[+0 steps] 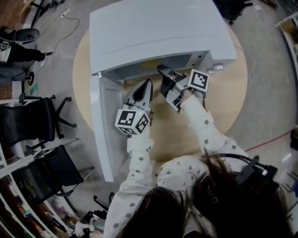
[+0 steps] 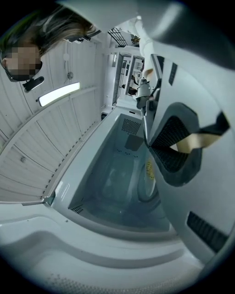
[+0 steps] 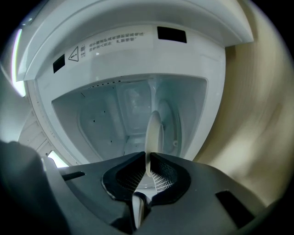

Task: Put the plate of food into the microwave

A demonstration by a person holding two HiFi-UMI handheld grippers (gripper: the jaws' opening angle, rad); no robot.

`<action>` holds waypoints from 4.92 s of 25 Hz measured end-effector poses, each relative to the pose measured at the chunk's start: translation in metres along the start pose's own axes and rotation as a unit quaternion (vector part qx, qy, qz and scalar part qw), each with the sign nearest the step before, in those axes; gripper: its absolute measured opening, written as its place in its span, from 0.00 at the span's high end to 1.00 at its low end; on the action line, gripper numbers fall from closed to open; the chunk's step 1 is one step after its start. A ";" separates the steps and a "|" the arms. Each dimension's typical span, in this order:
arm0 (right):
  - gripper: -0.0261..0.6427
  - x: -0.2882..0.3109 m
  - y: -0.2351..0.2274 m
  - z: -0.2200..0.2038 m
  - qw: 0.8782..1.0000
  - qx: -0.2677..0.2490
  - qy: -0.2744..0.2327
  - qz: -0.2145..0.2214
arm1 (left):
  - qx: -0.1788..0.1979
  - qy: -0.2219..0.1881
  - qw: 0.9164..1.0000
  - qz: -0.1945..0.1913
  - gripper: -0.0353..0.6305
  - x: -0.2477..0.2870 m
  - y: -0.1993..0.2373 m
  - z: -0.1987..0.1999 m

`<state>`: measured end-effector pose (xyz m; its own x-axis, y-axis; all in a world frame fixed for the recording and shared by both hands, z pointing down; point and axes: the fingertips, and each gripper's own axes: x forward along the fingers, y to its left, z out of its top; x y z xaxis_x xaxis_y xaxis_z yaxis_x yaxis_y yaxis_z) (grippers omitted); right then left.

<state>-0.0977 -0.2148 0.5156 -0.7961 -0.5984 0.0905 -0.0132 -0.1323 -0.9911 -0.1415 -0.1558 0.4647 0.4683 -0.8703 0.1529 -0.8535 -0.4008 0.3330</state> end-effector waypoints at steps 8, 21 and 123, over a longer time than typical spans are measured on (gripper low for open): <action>0.93 0.006 -0.003 0.006 1.000 -0.003 -0.010 -0.003 | 0.000 0.005 1.000 0.000 0.94 0.008 0.013 -0.003; 0.89 0.010 -0.005 0.007 0.993 -0.097 0.038 -0.045 | 0.000 0.006 1.000 -0.005 0.95 0.008 0.005 -0.010; 0.95 -0.214 0.151 -0.115 0.960 0.011 0.158 0.232 | 0.084 -0.057 0.989 -0.107 0.94 -0.121 -0.223 0.073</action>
<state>0.0012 -0.0157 0.3354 -0.8566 -0.3288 -0.3976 0.3971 0.0718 -0.9150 -0.0245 0.0179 0.3042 0.6211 -0.7836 -0.0136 -0.7684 -0.6123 0.1859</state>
